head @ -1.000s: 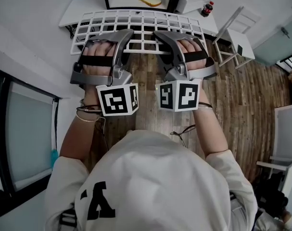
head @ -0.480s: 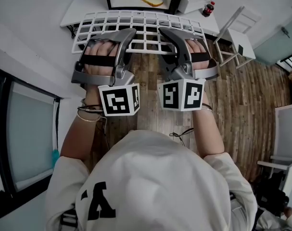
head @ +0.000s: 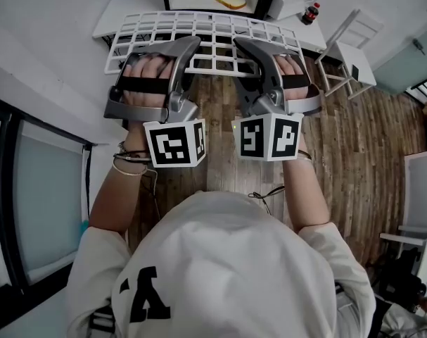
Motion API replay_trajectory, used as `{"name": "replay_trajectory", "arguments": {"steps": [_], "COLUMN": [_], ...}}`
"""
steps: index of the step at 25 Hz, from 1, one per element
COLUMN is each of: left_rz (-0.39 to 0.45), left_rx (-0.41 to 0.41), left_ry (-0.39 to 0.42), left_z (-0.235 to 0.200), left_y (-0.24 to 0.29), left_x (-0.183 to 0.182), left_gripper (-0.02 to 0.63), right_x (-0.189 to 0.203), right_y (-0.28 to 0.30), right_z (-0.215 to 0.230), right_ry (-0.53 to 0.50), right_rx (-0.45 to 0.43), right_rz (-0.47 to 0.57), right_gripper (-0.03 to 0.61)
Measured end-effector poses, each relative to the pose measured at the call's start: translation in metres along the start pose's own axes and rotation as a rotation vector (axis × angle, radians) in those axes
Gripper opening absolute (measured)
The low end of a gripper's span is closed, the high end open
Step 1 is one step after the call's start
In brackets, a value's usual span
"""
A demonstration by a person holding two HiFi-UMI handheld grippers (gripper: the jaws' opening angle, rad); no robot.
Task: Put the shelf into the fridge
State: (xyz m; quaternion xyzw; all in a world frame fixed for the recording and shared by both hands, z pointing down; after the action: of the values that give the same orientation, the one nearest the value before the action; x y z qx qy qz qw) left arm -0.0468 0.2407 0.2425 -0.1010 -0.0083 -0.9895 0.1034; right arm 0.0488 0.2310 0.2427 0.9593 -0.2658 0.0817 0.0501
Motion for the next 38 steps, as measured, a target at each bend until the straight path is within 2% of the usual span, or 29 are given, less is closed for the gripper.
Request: {"name": "replay_trajectory", "arguments": {"steps": [8, 14, 21, 27, 38], "left_rz": [0.033, 0.049, 0.028, 0.011, -0.017], "left_rx": [0.007, -0.002, -0.013, -0.023, -0.041], "left_ry": [0.000, -0.015, -0.032, -0.039, -0.053], "left_z": [-0.002, -0.003, -0.005, -0.006, -0.015], "left_y": [0.002, 0.020, 0.057, 0.115, 0.249], "left_x": [0.018, 0.019, 0.036, 0.044, 0.047], "left_gripper": [0.094, 0.094, 0.094, 0.094, 0.094], "right_x": [-0.013, -0.003, 0.011, 0.044, 0.129], "right_y": [0.011, 0.025, 0.065, 0.114, 0.218], "right_z": [-0.006, -0.001, 0.004, 0.014, 0.047], "right_ry": [-0.009, -0.028, -0.050, -0.064, -0.083], "right_rx": [-0.012, -0.002, -0.012, -0.018, -0.027], "right_rz": [-0.036, -0.052, -0.030, -0.012, 0.019], "right_gripper": [0.116, 0.117, 0.117, 0.117, 0.118]}}
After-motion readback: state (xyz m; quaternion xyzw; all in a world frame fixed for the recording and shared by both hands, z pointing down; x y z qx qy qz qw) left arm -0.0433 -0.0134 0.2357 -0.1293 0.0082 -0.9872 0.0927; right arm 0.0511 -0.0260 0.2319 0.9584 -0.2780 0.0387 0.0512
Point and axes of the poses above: the fingertips, and each gripper's own axes: y forward along the fingers, z to its right, x out of its underside, the point moved 8 cm from there along -y, backward along the fingers, and after that the axes turned 8 degrees about -y, right-handed, at the moved point
